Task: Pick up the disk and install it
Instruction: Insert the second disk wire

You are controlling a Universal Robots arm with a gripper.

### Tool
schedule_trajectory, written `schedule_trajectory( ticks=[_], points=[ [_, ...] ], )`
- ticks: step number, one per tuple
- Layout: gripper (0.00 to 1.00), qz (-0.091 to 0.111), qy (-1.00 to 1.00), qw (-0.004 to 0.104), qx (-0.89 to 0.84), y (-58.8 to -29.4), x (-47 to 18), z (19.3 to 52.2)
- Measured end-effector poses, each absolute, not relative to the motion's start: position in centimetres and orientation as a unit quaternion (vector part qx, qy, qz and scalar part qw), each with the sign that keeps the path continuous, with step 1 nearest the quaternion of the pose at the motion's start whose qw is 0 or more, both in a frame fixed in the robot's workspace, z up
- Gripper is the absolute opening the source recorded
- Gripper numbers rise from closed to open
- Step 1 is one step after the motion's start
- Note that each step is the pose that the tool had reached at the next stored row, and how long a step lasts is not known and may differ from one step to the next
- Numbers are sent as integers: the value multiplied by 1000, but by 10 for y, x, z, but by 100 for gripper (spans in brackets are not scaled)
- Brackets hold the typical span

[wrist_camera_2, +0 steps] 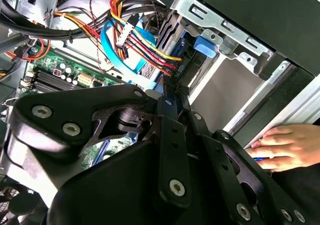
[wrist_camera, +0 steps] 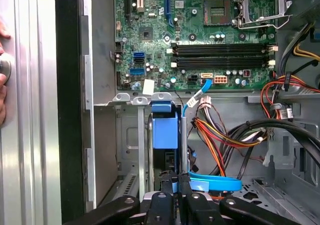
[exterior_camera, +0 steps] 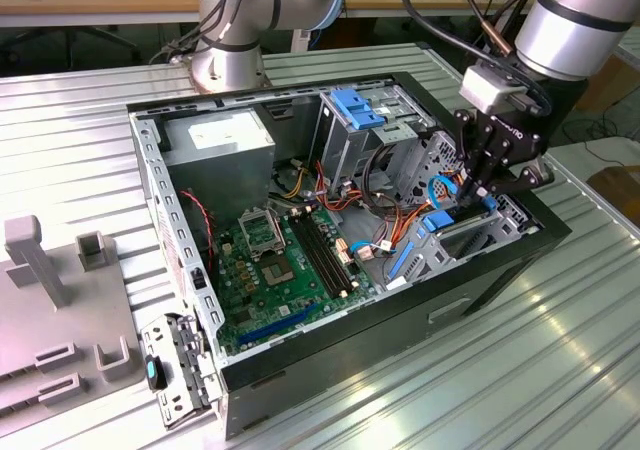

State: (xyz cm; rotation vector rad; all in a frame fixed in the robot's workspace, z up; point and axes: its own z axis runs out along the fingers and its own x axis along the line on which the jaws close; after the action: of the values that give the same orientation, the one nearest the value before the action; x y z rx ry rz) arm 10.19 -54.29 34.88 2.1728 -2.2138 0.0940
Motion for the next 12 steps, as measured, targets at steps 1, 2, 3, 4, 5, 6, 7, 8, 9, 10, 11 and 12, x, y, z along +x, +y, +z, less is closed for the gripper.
schedule_trajectory(
  ticks=[1,2,3,4,5,6,7,8,9,10,11,12],
  points=[
    [16,29,-713,18,700,-543,102,349],
    [16,29,-713,18,700,-543,102,348],
    [16,29,-712,18,701,-543,102,348],
    [16,29,-710,18,703,-543,102,348],
    [16,29,-708,18,705,-543,102,348],
    [16,29,-707,18,707,-543,102,348],
    [16,29,-706,18,707,-543,102,348],
    [16,29,-706,18,707,-543,102,348],
    [16,29,-705,17,709,-543,102,348],
    [16,29,-704,17,710,-543,102,347],
    [16,29,-703,17,710,-543,102,347],
    [16,29,-702,17,711,-543,102,347]
  ],
)
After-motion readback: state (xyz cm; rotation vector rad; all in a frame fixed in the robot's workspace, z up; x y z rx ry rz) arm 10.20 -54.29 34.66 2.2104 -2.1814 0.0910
